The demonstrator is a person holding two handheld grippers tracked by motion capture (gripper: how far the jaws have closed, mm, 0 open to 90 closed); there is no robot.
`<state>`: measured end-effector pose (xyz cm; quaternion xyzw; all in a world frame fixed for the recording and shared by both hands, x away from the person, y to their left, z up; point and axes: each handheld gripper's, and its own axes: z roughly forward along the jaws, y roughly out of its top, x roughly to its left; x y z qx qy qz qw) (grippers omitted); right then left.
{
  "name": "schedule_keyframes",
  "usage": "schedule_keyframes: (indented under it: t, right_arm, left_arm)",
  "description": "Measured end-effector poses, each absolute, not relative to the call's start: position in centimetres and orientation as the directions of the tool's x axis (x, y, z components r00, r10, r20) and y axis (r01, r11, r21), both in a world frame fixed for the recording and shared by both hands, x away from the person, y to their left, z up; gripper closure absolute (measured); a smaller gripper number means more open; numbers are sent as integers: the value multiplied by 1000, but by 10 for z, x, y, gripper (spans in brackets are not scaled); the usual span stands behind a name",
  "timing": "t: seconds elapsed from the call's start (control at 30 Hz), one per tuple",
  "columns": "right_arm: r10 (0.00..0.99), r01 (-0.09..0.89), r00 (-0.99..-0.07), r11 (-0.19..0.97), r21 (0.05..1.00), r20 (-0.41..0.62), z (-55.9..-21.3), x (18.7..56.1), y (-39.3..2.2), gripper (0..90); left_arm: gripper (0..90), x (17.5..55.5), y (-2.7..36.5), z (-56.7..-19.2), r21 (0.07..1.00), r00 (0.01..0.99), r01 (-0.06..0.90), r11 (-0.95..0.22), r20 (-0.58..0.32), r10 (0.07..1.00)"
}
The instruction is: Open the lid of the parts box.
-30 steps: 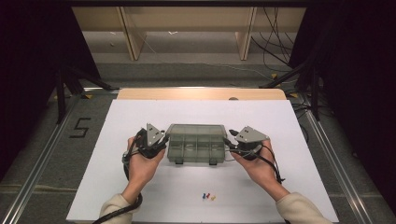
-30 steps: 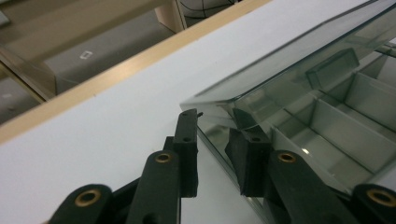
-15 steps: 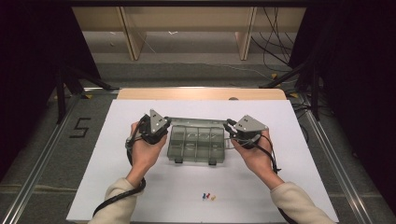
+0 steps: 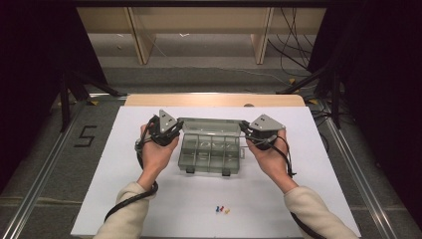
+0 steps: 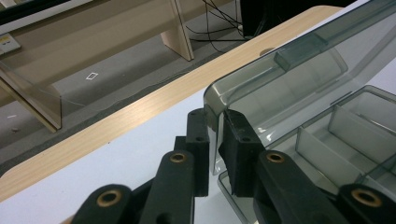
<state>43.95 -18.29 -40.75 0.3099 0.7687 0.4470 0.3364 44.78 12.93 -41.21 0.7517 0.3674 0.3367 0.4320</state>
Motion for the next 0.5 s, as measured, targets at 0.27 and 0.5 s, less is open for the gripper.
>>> schedule_keyframes:
  t: [0.27,0.5]
  right_arm:
    - [791,214,-582,372,903,-188,-404,451,-184,832]
    - [796,229,-580,361,904,-171,-402,456,-185,834]
  left_arm:
    - [808,456,129,-410,901,493,284,-328,156,856]
    - [808,463,130,-409,903,505,279,-328,152,849]
